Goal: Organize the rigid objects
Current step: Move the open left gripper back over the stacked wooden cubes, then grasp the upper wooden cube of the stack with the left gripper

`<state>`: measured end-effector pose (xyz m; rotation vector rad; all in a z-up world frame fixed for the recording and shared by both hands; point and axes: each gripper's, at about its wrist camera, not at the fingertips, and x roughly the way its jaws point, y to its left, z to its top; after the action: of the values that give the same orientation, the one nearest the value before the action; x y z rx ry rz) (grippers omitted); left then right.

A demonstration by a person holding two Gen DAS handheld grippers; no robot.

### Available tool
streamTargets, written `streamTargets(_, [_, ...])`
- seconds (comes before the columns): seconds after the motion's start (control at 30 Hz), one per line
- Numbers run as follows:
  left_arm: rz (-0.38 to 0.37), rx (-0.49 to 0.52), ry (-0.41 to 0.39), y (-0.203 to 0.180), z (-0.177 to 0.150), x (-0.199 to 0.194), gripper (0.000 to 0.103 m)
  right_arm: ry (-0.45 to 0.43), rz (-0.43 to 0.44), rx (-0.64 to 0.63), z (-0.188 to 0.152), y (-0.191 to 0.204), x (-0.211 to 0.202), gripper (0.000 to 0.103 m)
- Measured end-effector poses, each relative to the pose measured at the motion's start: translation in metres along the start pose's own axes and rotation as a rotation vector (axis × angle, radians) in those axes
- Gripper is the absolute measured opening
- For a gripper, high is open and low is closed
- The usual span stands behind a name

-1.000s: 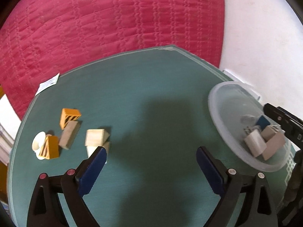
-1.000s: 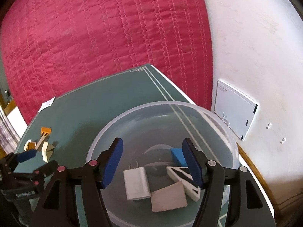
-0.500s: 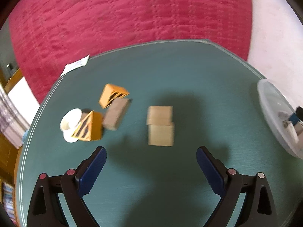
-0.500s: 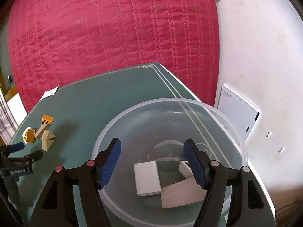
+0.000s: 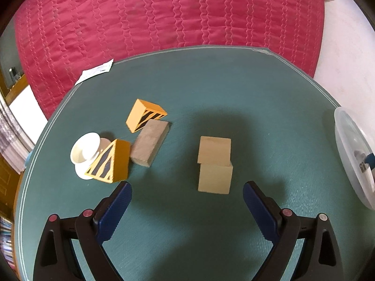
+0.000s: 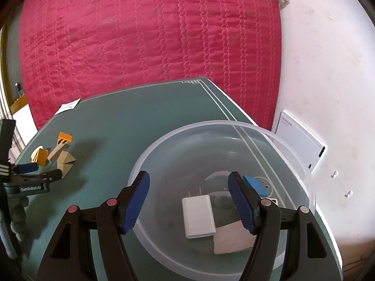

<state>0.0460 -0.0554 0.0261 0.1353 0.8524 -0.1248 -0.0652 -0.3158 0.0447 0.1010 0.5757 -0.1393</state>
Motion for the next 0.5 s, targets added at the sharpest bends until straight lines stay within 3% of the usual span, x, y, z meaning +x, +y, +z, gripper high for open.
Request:
streamTargets(0.17, [0.003, -0.006, 0.008, -0.001, 0.006, 0.008, 0.095, 0.006, 0.009, -0.008, -0.001, 0.004, 0.001, 0.071])
streamTargets(0.3, [-0.003, 0.001, 0.018, -0.002, 0.007, 0.014, 0.077, 0.011, 0.017, -0.014, -0.002, 0.007, 0.002, 0.071])
streamTargets(0.5, [-0.051, 0.002, 0.018, -0.004, 0.008, 0.016, 0.061, 0.016, 0.029, -0.029, -0.003, 0.012, 0.002, 0.071])
